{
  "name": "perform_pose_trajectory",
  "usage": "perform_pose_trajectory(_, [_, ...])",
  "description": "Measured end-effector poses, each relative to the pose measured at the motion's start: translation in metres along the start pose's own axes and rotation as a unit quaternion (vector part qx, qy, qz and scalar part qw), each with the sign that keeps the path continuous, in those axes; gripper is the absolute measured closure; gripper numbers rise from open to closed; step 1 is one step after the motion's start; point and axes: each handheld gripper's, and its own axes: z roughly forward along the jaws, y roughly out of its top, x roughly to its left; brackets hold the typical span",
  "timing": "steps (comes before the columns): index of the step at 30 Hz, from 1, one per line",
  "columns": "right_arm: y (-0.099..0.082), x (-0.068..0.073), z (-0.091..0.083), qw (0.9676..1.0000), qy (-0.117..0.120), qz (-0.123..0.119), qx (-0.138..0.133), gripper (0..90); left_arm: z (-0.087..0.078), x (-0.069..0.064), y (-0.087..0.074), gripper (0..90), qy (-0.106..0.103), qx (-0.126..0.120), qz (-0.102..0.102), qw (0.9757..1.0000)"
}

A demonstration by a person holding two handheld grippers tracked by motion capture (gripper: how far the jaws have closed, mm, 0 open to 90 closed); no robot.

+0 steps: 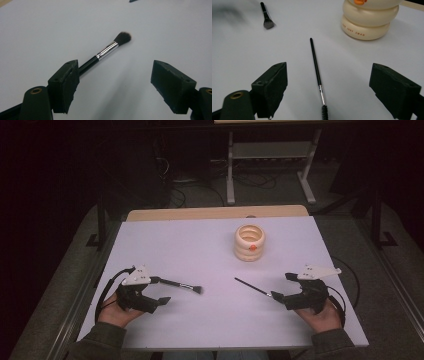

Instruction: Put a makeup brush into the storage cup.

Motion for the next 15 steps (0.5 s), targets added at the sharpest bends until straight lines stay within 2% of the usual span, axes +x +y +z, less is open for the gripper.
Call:
perform_pose_trajectory(3, [0.001,0.001,-0.002,1.0,0.0,-0.002,-0.004,14.0,0.004,0.009,0.005,22.6,-0.01,0.011,0.009,0.9999])
perform_pose_trajectory(5, [0.0,0.0,-0.002,1.0,0.001,0.0,-0.005,14.0,0.006,0.014,0.008,23.0,-0.017,0.012,0.005,0.9998])
perform_pose_trajectory(7, [0.0,-0.001,-0.002,1.0,0.001,0.002,-0.005,14.0,0.007,0.018,0.012,23.1,-0.019,0.018,0.012,0.9996])
perform_pose_trajectory(8, [0.0,-0.001,-0.002,1.0,0.0,0.001,-0.005,14.0,0.007,0.021,0.014,23.4,-0.02,0.02,0.021,0.9994])
perform_pose_trajectory(11, [0.002,-0.001,-0.002,1.0,-0.005,0.001,-0.005,14.0,0.009,0.028,0.019,24.0,-0.029,0.014,0.018,0.9993])
perform_pose_trajectory(12, [0.002,-0.002,-0.001,1.0,-0.008,0.003,-0.001,14.0,0.011,0.033,0.022,24.2,-0.033,0.022,0.026,0.9989])
perform_pose_trajectory(14, [0.002,-0.003,0.001,0.9999,-0.009,0.005,0.005,14.0,0.013,0.036,0.023,24.2,-0.035,0.025,0.025,0.9988])
perform_pose_trajectory(15, [0.002,-0.003,0.001,0.9999,-0.008,0.008,0.008,14.0,0.017,0.04,0.025,24.3,-0.042,0.03,0.026,0.9983])
